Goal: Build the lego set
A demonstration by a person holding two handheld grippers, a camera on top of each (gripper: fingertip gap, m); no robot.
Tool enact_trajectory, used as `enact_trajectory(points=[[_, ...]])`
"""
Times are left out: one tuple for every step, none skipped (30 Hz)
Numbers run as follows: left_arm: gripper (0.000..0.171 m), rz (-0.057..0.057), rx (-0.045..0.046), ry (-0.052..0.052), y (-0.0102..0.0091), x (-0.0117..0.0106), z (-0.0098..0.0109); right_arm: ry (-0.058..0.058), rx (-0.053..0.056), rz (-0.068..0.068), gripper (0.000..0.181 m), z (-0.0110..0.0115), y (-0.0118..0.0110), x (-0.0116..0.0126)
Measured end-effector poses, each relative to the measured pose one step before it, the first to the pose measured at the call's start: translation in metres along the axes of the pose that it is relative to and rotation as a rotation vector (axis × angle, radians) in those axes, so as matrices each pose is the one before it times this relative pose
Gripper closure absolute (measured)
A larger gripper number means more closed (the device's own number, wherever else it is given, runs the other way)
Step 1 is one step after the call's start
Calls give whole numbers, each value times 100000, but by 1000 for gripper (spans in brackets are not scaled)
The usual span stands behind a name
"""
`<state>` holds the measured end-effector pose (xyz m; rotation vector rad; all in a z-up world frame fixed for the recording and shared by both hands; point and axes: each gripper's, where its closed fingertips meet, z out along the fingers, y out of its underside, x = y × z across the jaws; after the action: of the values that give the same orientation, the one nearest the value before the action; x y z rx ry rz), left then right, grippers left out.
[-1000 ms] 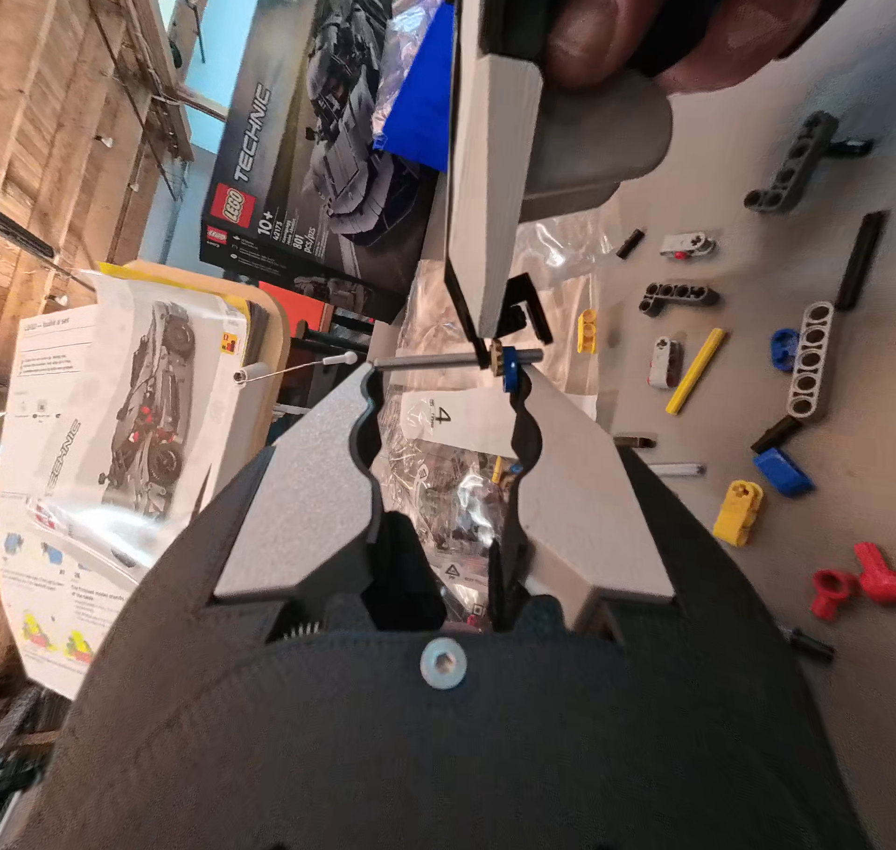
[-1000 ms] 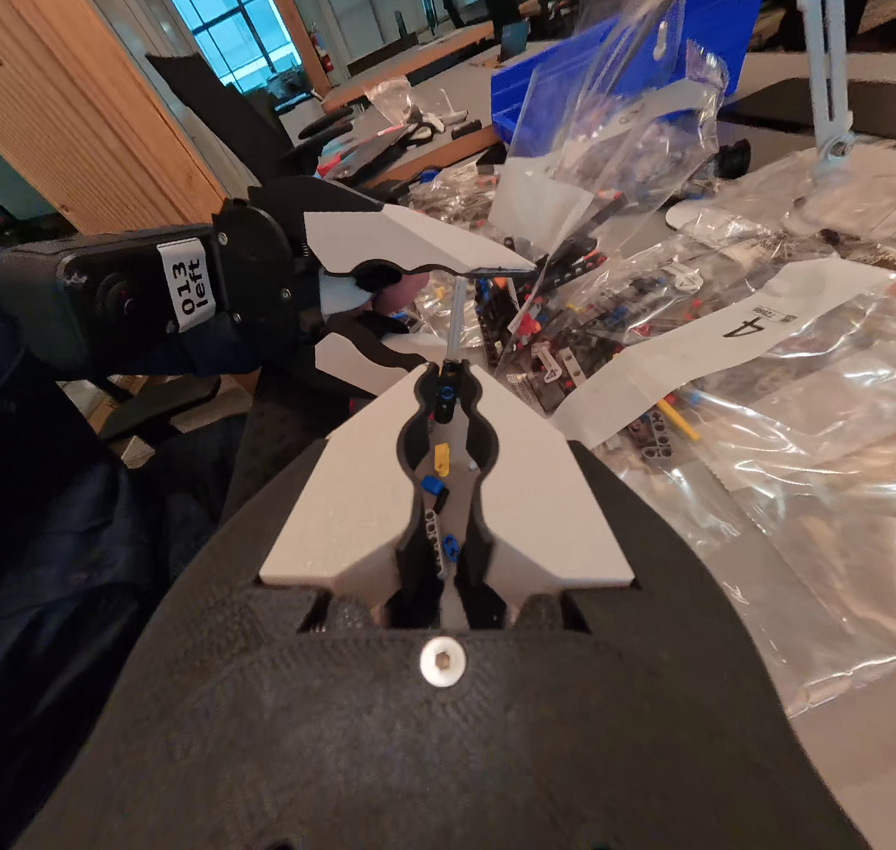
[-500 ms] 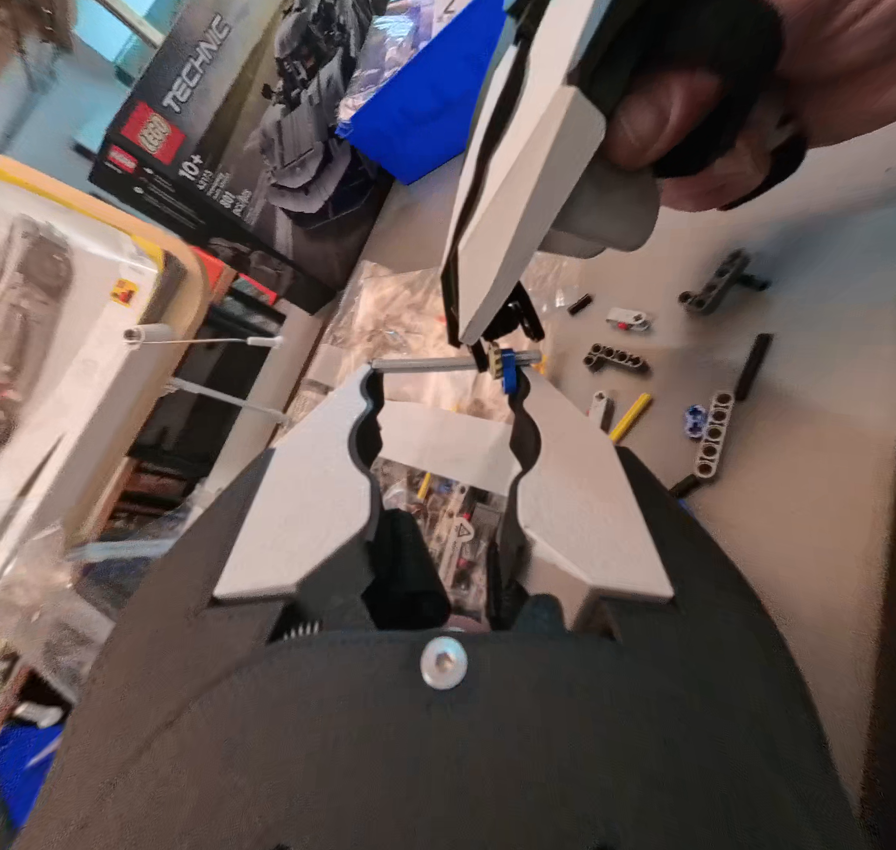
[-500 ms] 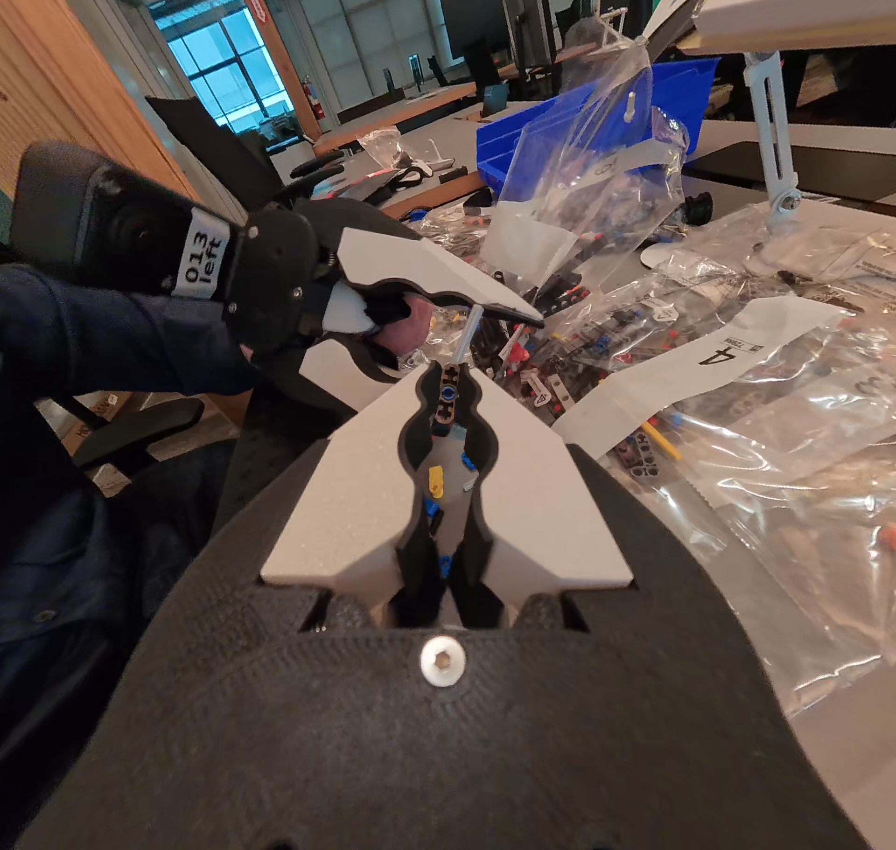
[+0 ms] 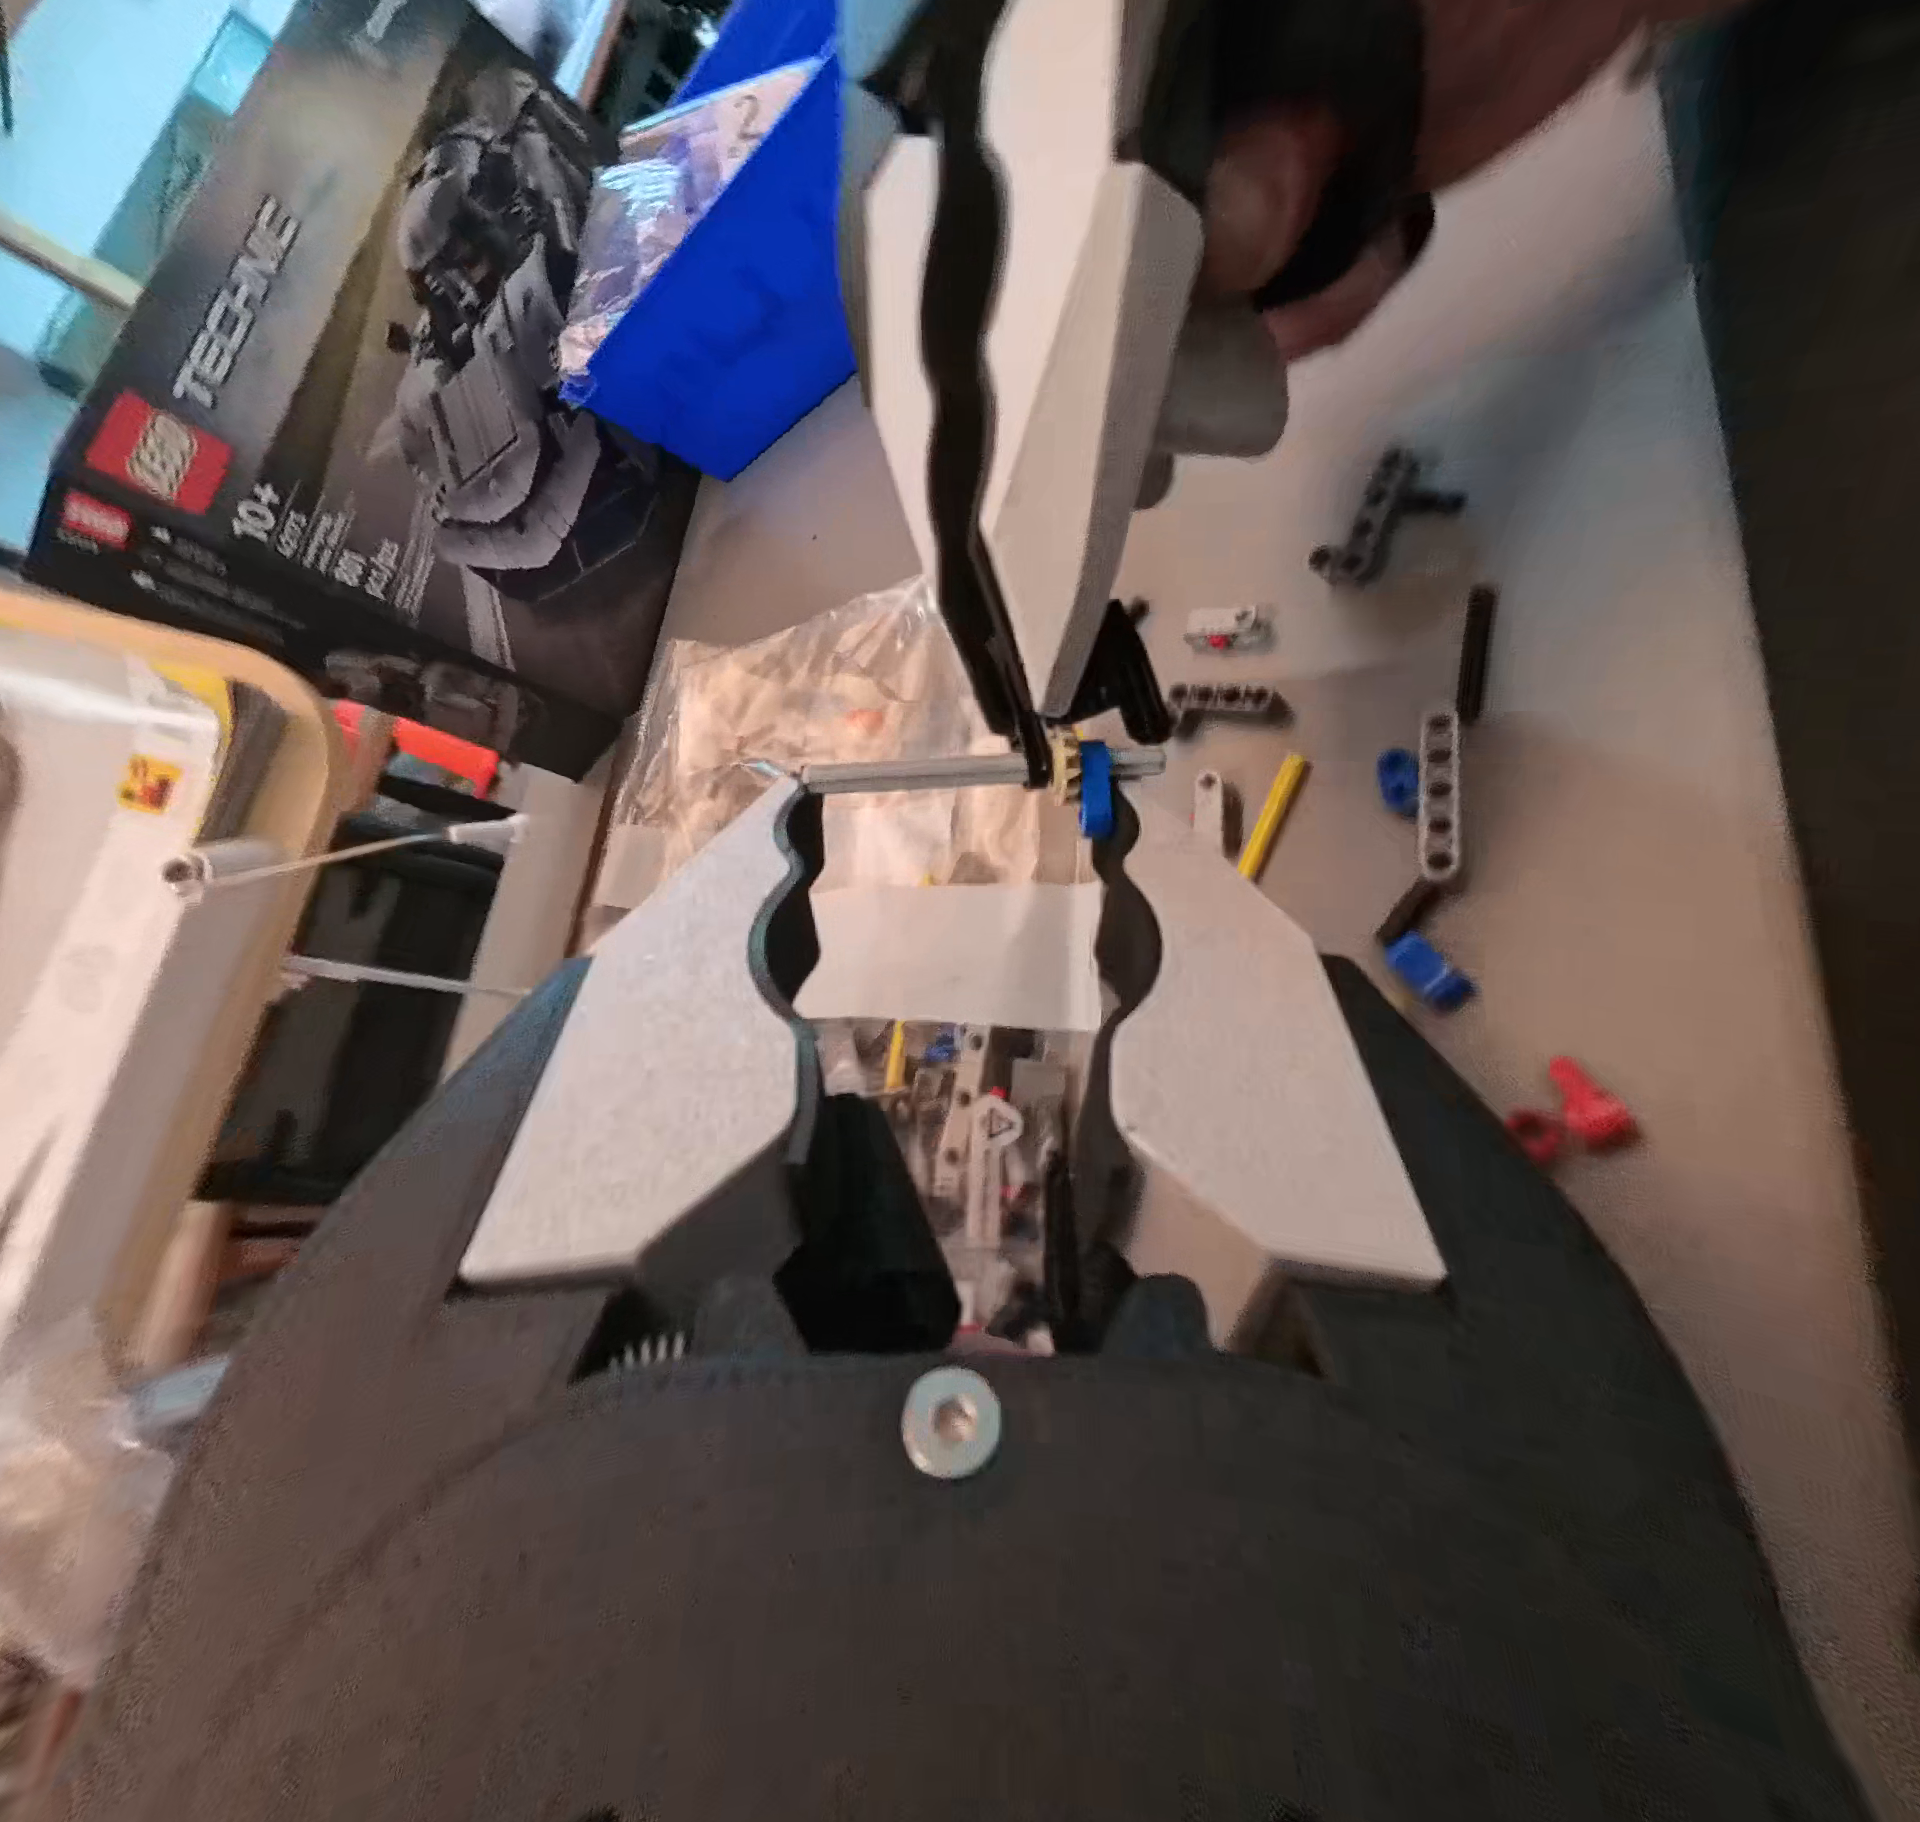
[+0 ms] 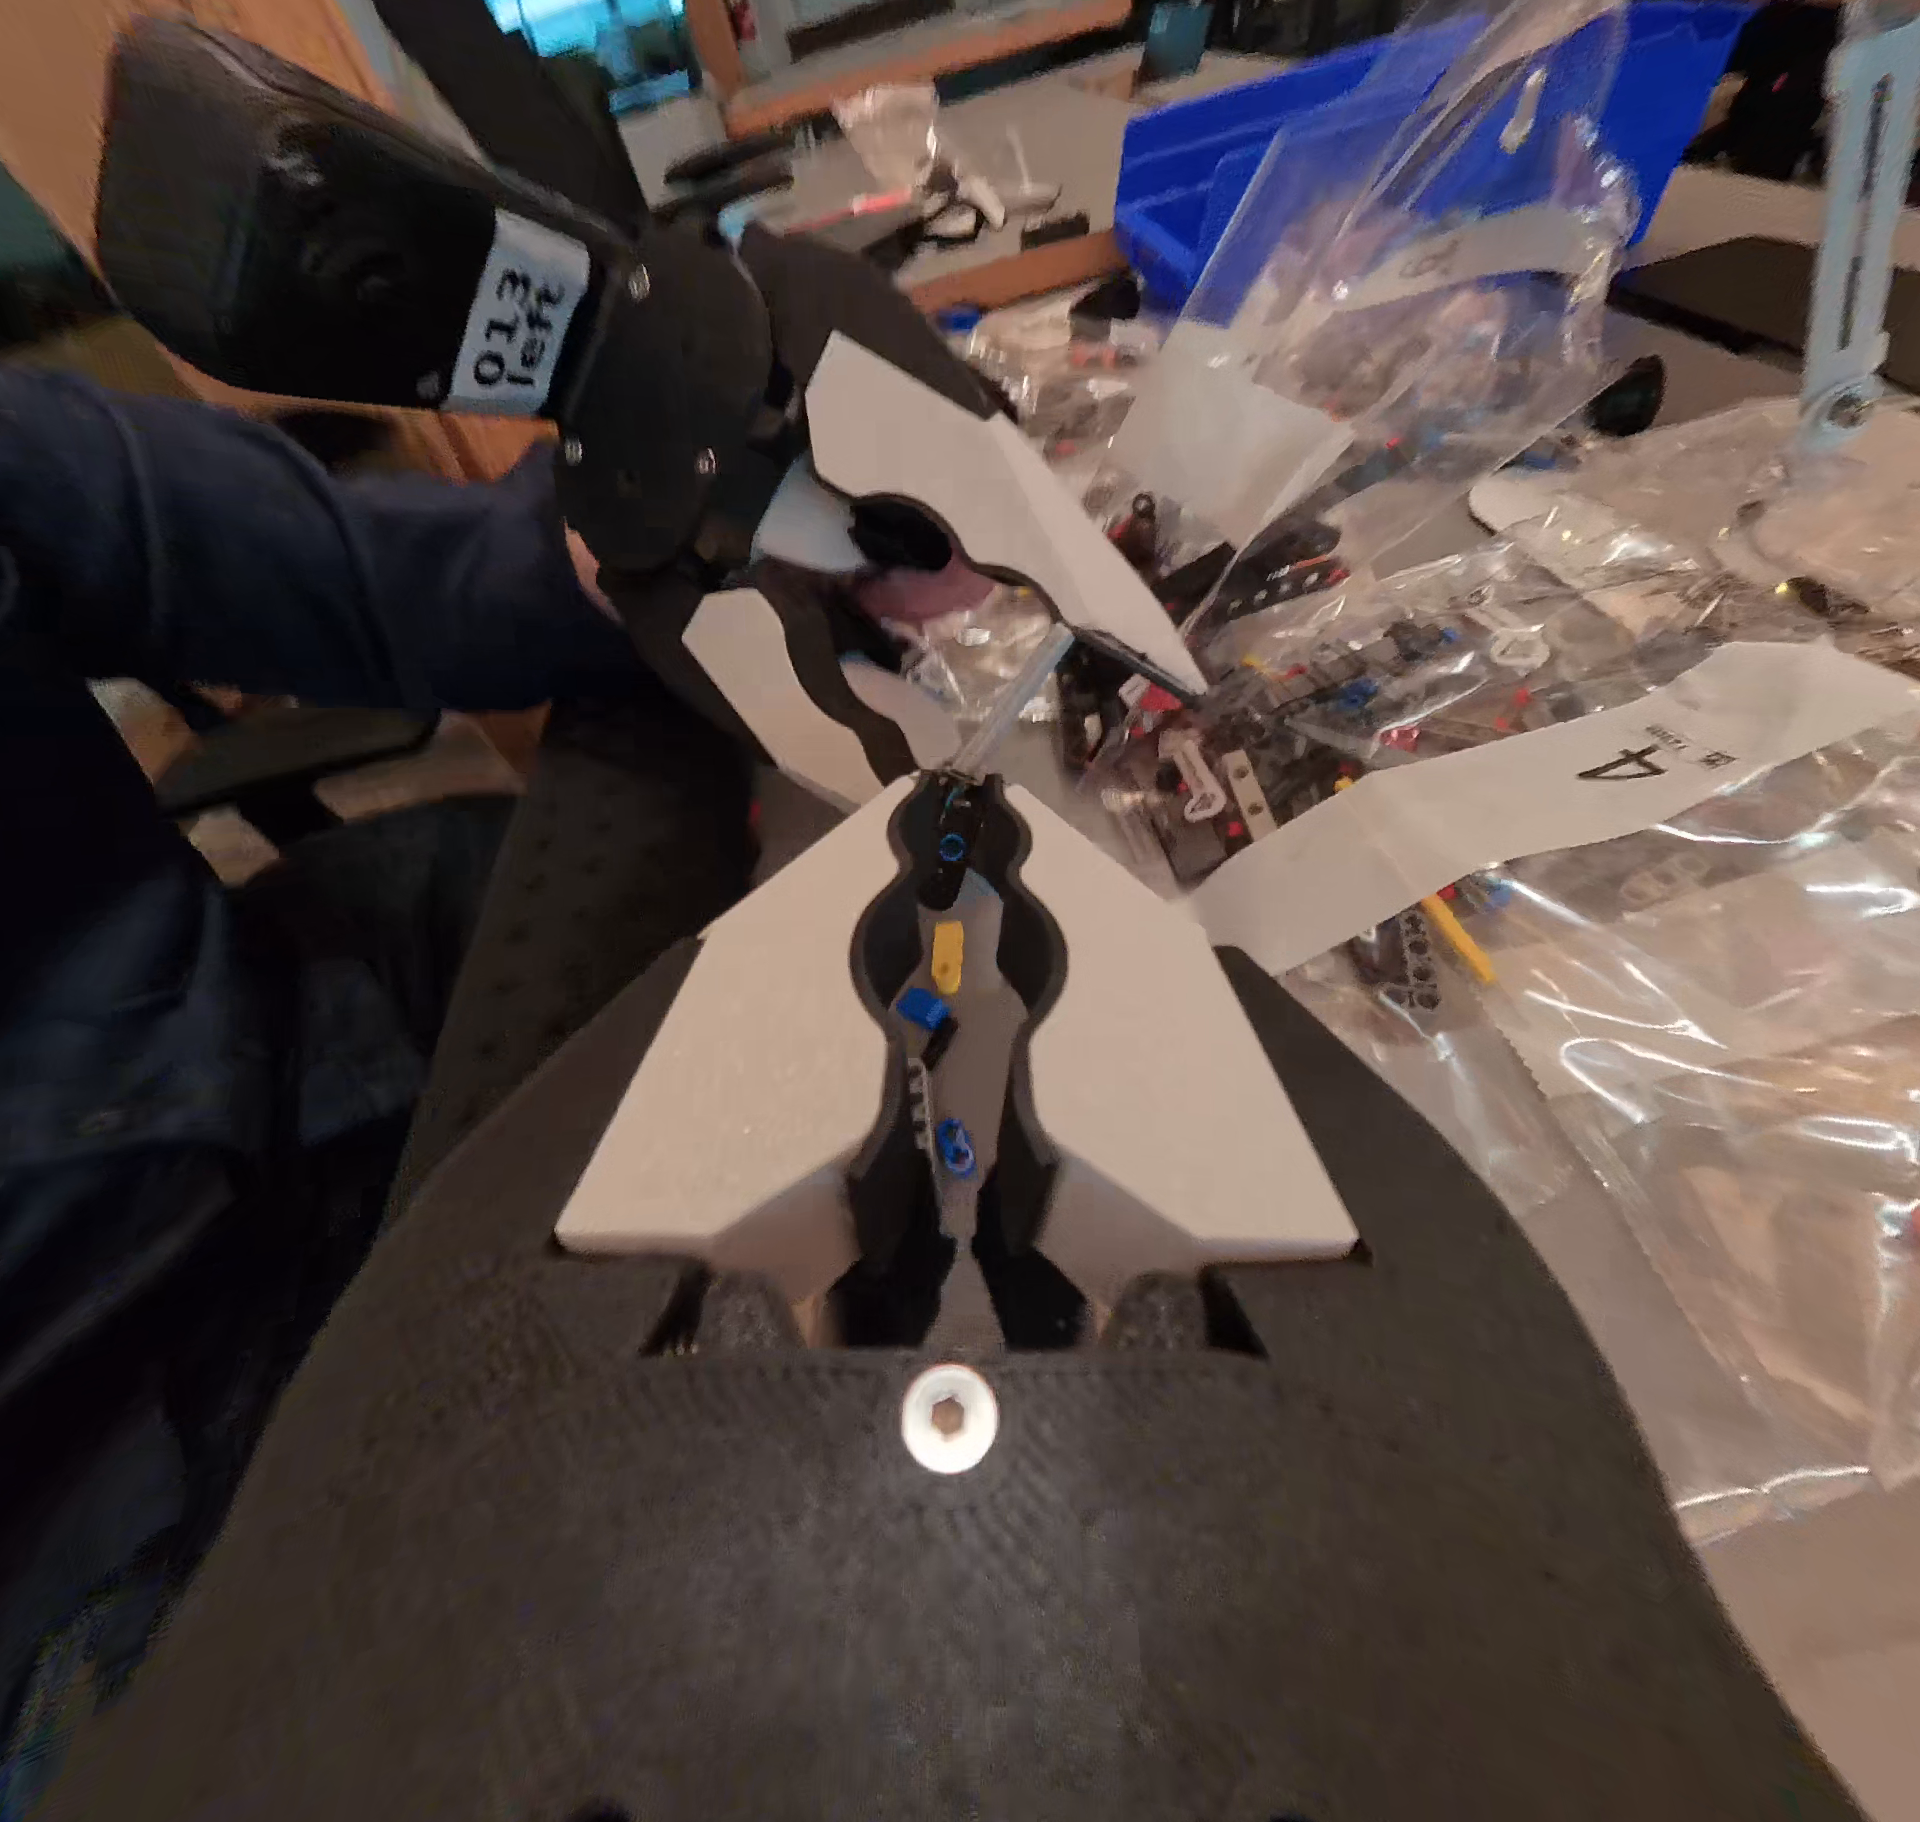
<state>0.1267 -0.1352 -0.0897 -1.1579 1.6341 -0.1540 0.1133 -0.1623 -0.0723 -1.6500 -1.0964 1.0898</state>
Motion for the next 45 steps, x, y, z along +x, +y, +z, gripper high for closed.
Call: enact_trajectory(points=[[120, 5744, -2458, -647, 331, 173, 21, 1546, -3464, -2970, 176, 212, 476, -26], [119, 2664, -2032, -150, 181, 188, 22, 3560, -2932, -6831, 175, 138, 250, -26], [119, 1057, -783, 1314, 45, 278, -7, 3566, -1986, -8147, 174, 53, 115, -83], [119, 1135, -1169, 1144, 195, 172, -3, 3066, -1377, -5692, 175, 63, 109, 24], [119, 2340, -1603, 315, 271, 112, 3, 2634, -2386, -3590, 174, 201, 303, 97], [119, 2175, -1701, 210, 254, 179, 62, 2517, -3323, -2970, 175, 156, 356, 110], [119, 1679, -1740, 395, 167, 197, 61, 2308, -3260, -3960, 177, 183, 324, 7], [120, 3074, -2685, -102, 313, 168, 114, 2314, -3184, -4080, 180, 300, 401, -61], [119, 3629, -2575, -1073, 251, 110, 154, 1885, -2952, -3197, 180, 278, 309, -55], [119, 3060, -2671, -190, 172, 254, 139, 880, -3166, -2217, 180, 255, 373, -69], [120, 3288, -2197, -897, 100, 116, 124, -560, -3029, -609, 181, 305, 423, -164], [119, 2648, -2190, -536, 152, 101, 127, 511, -2266, -1167, 181, 228, 270, -54], [120, 1279, -848, -695, 4, 15, 80, 1809, -1824, -2608, 181, 42, 123, 64], [120, 276, -952, -428, 34, -27, 51, 2581, -1708, -3264, 181, 20, 25, 67], [120, 436, -1084, 425, 150, 90, 98, 2186, -1772, -3187, 181, 163, 110, -16], [120, 51, -429, 892, 149, 224, 173, 1761, -2119, -3057, 181, 223, 184, -65], [120, -662, -17, 891, 76, 193, 162, 1726, -2153, -3249, 181, 137, 141, -27], [120, -717, -154, 388, 43, 42, 95, 1577, -1198, -1868, 181, 68, 16, 54], [120, -1659, 166, 289, 7, -31, 59, 477, -608, 42, 181, 18, 11, 77], [120, -3208, 700, 421, -7, -102, 43, 684, 40, 605, 181, -54, -33, 154], [120, -3167, 1143, 847, -36, -84, 6, 435, 190, 1726, 181, -70, -74, 146], [120, -3470, 539, 610, 4, -66, 42, 501, 21, 1628, 181, -31, -14, 171], [120, -1887, -115, 534, 30, 39, 109, 511, -825, 596, 181, 56, 93, 91], [120, 356, -811, 561, 136, 221, 205, 72, -1668, -503, 181, 162, 242, -67], [119, 663, 22, 3064, 52, 631, 234, 1239, -1967, 576, 181, 215, 314, 157], [120, -2443, 10946, 7195, -1736, 1354, -250, 4576, -1534, 881, 181, 45, 213, 814], [120, -4842, -125, 311, -227, -39, -43, -637, 414, 2045, 181, -89, 72, 203], [120, 3880, -463, -5082, 56, -814, -205, -3130, 3215, 3892, 181, -154, -249, -176], [120, -514, -3723, -3762, 800, -942, -50, -2859, 4269, 2836, 181, -304, -475, -197], [120, -4762, 1345, 1270, 329, -362, -67, -902, 3323, 2835, 181, -296, -372, 122], [120, -4711, 3807, 1566, -69, -240, -244, -595, 1172, 2219, 181, -152, -9, 178], [120, -2457, 1178, 539, 94, -177, -203, -394, 1464, 915, 181, -143, -45, 127], [120, -1189, 955, 174, -26, -61, -128, 180, 2052, -775, 181, -245, -267, 53], [119, -1330, 1358, 1430, -193, 170, -93, 708, 1446, -1390, 181, -197, -189, 45], [120, -1393, 1529, 1312, -223, 132, -85, -876, 364, -962, 171, -27, -30, -214], [120, -1333, -249, 1416, 111, 70, 6, -313, -661, -694, 166, 21, 95, -141], [119, -933, 28, 1662, 158, 135, 64, -418, -956, -1473, 166, 4, 112, -170], [119, -155, 347, 212, 99, -21, 9, -480, -371, -1718, 166, -3, 47, -182], [119, 218, 511, 618, 36, 76, -28, -408, -615, -853, 165, 35, 98, -126], [119, -372, 636, 1010, -12, 124, -10, -243, -788, -1064, 164, -49, 95, -101], [119, -510, -111, -418, 71, -106, -16, -2848, 916, -1409, 148, -160, -168, -482], [119, -4, -50, -417, 6, -147, -89, -2252, 2432, 530, 145, -113, -388, -344], [119, -343, 1230, 790, -216, 60, -132, -2685, -263, -303, 141, 73, 1, -454], [119, -1172, 2039, 1308, -353, 155, -110, -435, -2295, -1671, 142, 322, 310, -240], [119, -1164, 1197, 52, -242, -30, -77, 88, -3181, -2073, 142, 510, 360, -225]])
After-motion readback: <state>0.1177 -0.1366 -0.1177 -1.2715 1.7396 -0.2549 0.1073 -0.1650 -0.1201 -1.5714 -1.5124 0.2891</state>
